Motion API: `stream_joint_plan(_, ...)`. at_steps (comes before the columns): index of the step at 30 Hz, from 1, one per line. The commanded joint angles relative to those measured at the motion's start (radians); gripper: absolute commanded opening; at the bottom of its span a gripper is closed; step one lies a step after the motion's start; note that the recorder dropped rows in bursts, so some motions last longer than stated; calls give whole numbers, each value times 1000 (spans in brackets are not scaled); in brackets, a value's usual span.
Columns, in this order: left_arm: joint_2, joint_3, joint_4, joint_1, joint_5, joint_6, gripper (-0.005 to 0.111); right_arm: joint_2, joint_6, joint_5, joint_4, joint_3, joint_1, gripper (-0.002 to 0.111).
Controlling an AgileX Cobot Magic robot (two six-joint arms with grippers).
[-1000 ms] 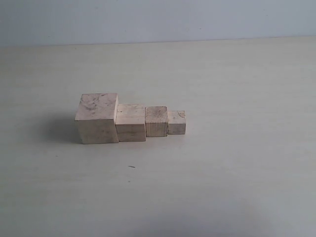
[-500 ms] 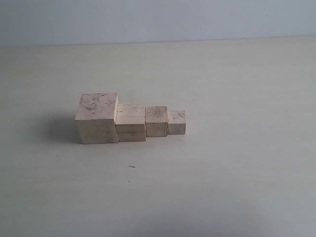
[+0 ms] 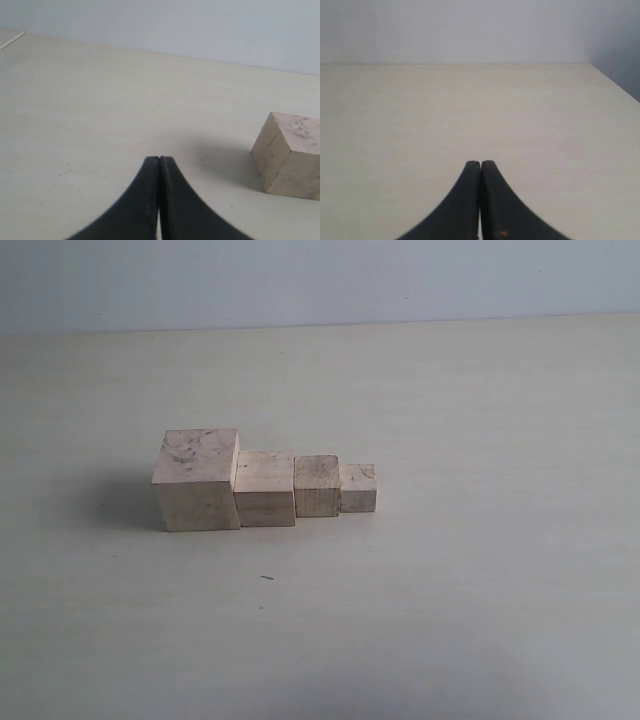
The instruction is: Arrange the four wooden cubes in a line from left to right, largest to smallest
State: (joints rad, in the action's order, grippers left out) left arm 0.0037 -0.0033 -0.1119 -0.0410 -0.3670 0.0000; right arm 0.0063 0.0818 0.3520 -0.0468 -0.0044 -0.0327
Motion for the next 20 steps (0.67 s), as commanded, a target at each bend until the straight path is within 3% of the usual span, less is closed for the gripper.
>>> stream_joint_plan(1, -4, 3, -5, 6, 5, 0, 0, -6, -3, -14, -2, 4, 6, 0)
stream_joint_plan(20, -4, 3, -5, 6, 5, 0, 0, -6, -3, -14, -2, 4, 6, 0)
